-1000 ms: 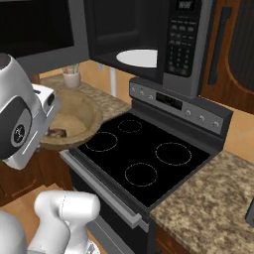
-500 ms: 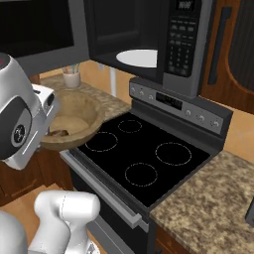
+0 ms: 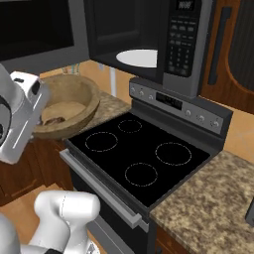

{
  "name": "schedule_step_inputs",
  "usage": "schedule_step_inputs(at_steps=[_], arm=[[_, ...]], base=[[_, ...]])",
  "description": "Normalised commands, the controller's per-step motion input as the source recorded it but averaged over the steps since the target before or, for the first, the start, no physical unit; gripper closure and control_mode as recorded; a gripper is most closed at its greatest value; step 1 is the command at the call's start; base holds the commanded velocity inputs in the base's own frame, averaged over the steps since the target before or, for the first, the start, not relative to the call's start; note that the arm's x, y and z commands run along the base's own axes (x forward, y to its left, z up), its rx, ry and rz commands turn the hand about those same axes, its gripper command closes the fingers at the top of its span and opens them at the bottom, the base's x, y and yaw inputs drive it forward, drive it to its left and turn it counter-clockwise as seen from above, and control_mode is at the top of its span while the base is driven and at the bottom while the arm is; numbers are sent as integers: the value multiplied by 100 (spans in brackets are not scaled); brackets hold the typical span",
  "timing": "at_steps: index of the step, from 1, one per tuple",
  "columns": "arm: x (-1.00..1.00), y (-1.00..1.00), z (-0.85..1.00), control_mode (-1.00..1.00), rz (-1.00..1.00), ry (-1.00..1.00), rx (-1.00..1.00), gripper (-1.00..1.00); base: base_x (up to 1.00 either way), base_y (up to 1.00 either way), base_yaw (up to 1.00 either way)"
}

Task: Pick the mushroom from the sink and place it in the bowl. Then pick the bowl and place it in the microwave. Then close the microwave door and press the start button.

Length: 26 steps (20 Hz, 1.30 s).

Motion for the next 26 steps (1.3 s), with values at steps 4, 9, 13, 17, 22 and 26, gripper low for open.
schedule_step_inputs(at_steps=[4, 9, 13, 17, 22, 26], arm=[[10, 2, 52, -100, 0, 1, -2, 100], [44, 0, 29, -100, 0, 0, -2, 100], [58, -3, 0, -100, 0, 0, -5, 100], [37, -4, 14, -100, 0, 0, -7, 100], [17, -22, 13, -100, 0, -11, -6, 100], [12, -12, 9, -100, 0, -32, -8, 100]], base=[[0, 0, 0], [0, 0, 0], [0, 0, 0], [0, 0, 0], [0, 0, 0], [0, 0, 0]])
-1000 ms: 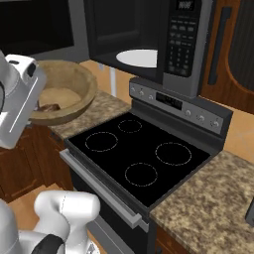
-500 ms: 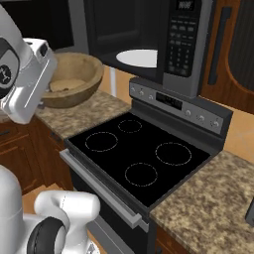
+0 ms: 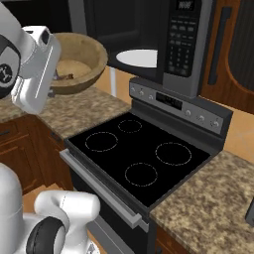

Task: Pick the mushroom from the sink and place it in the bowl. Then pick the bowl and place it in the microwave. Then close the microwave door and press the start button.

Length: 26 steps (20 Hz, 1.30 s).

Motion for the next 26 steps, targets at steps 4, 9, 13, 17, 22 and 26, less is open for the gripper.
schedule_step_inputs(at_steps=[4, 9, 13, 17, 22, 26], arm=[[1, 0, 7, -100, 0, -28, -7, 100], [17, -5, 10, -100, 0, 6, 0, 100], [40, -18, 4, -100, 0, 7, 0, 100], [48, -24, 0, -100, 0, 0, 0, 100], [57, -27, 0, -100, 0, 0, 0, 100], [70, -7, 0, -100, -2, 3, 0, 100]], base=[[0, 0, 0], [0, 0, 0], [0, 0, 0], [0, 0, 0], [0, 0, 0], [0, 0, 0]])
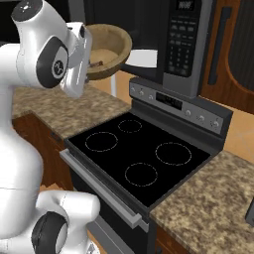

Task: Pick the mushroom from the sink and place it in the bowl. Then pick the bowl and place it in the microwave. Then close the microwave door and press the start button.

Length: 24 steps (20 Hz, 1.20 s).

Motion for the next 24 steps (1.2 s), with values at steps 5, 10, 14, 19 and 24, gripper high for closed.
schedule_step_inputs(at_steps=[5, 10, 14, 19, 24], arm=[[67, -8, 0, -100, -1, 1, 0, 100], [73, -17, -7, -100, 0, 1, 0, 100], [65, -14, -8, -100, 0, 0, -1, 100], [73, -18, -12, -100, 0, 0, -1, 100], [60, -18, -16, -100, 0, 0, -1, 100]], base=[[0, 0, 0], [0, 0, 0], [0, 0, 0], [0, 0, 0], [0, 0, 0]])
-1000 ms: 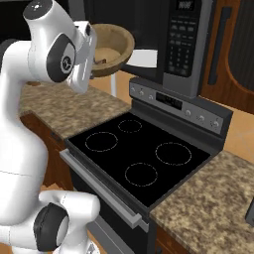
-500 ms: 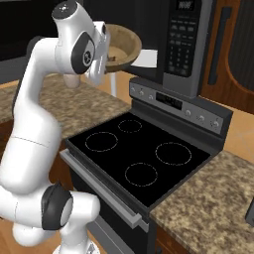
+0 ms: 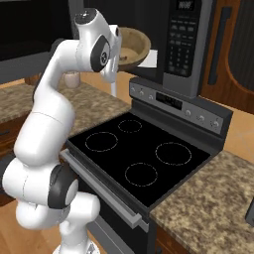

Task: Pick the mushroom from the sink and place it in the bowl. Then pick the bowl and place it in the microwave. Then close the microwave door and press the start button.

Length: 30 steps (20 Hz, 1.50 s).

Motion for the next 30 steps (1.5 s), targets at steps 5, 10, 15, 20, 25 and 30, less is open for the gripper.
schedule_step_inputs(at_steps=[5, 10, 15, 20, 25, 30], arm=[[61, -20, -3, -100, 0, 0, 0, 100], [63, -14, 0, -100, 0, 0, 0, 100], [42, -14, 0, -100, 0, 0, 0, 100], [53, -14, 0, -100, 0, 0, 0, 100], [55, -16, 0, -100, 0, 0, 0, 100], [22, -5, -31, -100, 0, 4, -1, 100]], base=[[0, 0, 0], [0, 0, 0], [0, 0, 0], [0, 0, 0], [0, 0, 0], [0, 0, 0]])
